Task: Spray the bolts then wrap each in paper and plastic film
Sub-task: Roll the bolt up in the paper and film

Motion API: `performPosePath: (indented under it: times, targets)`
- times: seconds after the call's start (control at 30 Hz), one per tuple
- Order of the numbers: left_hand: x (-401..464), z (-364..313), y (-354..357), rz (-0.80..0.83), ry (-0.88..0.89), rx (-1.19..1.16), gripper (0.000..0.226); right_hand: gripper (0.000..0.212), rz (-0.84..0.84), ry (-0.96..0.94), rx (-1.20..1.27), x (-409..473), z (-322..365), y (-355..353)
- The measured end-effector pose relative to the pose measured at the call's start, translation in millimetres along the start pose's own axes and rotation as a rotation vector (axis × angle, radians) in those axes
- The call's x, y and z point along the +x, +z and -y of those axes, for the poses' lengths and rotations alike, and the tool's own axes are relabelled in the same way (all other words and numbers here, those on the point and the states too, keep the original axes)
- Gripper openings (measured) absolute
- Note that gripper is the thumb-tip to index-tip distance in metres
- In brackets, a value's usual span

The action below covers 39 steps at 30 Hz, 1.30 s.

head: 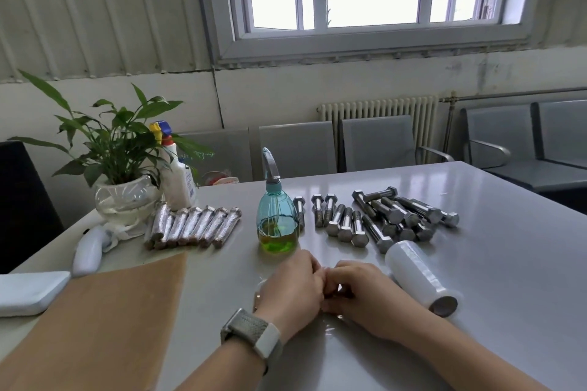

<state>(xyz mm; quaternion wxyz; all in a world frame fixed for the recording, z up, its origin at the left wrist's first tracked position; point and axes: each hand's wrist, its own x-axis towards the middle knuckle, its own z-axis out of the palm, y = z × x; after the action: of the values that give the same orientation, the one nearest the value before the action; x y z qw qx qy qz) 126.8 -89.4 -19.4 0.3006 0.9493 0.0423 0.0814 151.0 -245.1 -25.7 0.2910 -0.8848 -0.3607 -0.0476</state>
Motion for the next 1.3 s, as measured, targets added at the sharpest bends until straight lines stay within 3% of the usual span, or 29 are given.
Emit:
performPosePath:
  times: [0.17, 0.27, 0.33, 0.43, 0.57, 0.73, 0.87, 0.97, 1.1, 1.17, 1.3]
  targets:
    - [-4, 4, 4, -0.07, 0.026, -0.071, 0.01, 0.023, -0.062, 0.061, 0.039, -2, -2, 1]
    - [4, 10, -3, 0.002, -0.057, -0.418, 0.011, 0.037, -0.041, 0.037, 0.038, -5, -1, 3]
    - [9, 11, -5, 0.049, -0.134, -0.685, 0.013, 0.033, -0.032, -0.031, -0.017, -5, 1, 3]
    - [8, 7, -9, 0.071, -0.225, -0.877, 0.016, 0.03, -0.032, -0.106, -0.08, -6, 2, 1]
    - [3, -3, -14, 0.127, -0.306, -0.909, 0.026, 0.029, -0.013, -0.167, -0.143, -6, 2, 1]
    - [-1, -9, -20, 0.163, -0.316, -0.91, 0.022, 0.019, -0.005, -0.155, -0.101, -5, 2, -3]
    - [-6, -2, -30, 0.145, -0.205, -0.861, 0.018, 0.014, -0.036, -0.143, -0.079, -5, 2, -2]
    - [-11, 15, -50, 0.059, -0.028, -0.742, 0.017, 0.014, -0.046, -0.148, -0.074, -6, 1, -2]
    - [-18, 40, -71, -0.136, 0.339, 0.037, 0.007, 0.013, -0.049, -0.153, -0.081, -6, 1, -1]
    - [-20, 42, -67, -0.107, 0.45, 0.256, 0.002, 0.012, -0.054, -0.154, -0.093, -6, 1, -1]
    - [-22, 44, -45, -0.02, 0.489, 0.168, 0.017, 0.013, -0.054, -0.154, -0.11, -7, 3, 0]
